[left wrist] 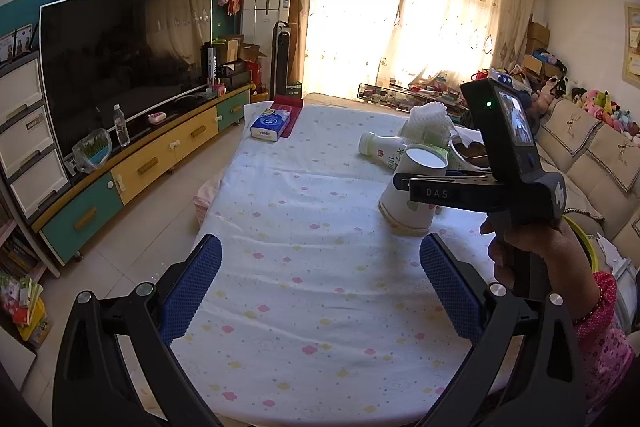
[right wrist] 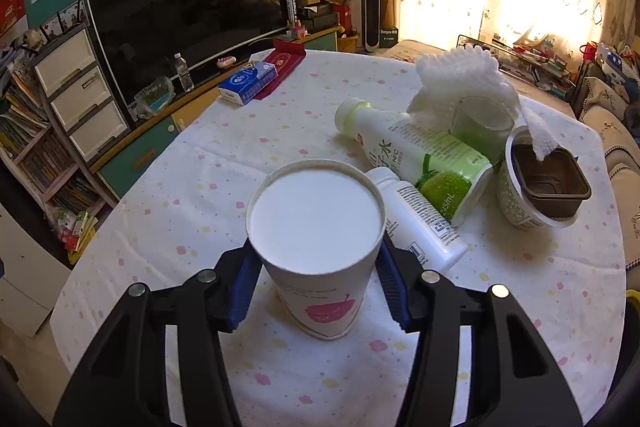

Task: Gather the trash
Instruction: 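Grasp the white paper cup with the right gripper and lift, then drop the white paper cup into the yellow bin with the right gripper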

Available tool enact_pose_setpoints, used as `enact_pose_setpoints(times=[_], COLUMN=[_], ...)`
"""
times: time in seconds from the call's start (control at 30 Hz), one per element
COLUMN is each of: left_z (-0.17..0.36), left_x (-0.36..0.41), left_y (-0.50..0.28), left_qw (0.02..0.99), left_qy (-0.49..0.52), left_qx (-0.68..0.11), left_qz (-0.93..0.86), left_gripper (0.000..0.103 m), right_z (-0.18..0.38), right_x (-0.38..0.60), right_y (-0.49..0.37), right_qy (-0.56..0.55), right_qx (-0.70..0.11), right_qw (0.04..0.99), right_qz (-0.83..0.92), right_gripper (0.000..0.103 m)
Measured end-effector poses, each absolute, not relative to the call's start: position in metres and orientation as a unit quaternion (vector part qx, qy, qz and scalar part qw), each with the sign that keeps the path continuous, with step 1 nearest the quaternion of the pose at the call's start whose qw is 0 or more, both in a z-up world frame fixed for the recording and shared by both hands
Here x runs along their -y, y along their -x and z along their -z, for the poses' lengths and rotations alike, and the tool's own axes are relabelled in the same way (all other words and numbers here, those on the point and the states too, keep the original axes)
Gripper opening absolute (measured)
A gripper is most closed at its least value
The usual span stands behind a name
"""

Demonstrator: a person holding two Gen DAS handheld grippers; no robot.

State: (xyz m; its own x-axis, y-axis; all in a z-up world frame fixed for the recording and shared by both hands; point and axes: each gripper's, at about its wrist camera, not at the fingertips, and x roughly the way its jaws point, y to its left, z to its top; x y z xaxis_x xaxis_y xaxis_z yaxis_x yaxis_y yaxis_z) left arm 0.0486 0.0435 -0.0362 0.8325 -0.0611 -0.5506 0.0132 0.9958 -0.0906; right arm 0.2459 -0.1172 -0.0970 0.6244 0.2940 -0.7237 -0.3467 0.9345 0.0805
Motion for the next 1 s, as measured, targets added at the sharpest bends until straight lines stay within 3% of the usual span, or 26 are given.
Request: enact_pose_setpoints(times=[0.47, 1.0], left_z=[0.035, 0.044], left_x=[-0.023, 0.030], left_y=[-0.051, -0.059], left_qw=[0.956, 0.948], left_qy=[0.024, 0.001], left_qx=[-0.289, -0.311], left_qz=[0.034, 0.072], left_gripper=[0.098, 0.098], right_z=[0.062, 0.066], right_x=[0.163, 0.407], right_y=[-0.182, -0.104], right_qy=[0.006, -0.112], right_qx=[-0.349, -0.311], right_qw=[0.919, 0.941], right_qz=[-0.181, 0.070], right_gripper=[0.052, 0.052])
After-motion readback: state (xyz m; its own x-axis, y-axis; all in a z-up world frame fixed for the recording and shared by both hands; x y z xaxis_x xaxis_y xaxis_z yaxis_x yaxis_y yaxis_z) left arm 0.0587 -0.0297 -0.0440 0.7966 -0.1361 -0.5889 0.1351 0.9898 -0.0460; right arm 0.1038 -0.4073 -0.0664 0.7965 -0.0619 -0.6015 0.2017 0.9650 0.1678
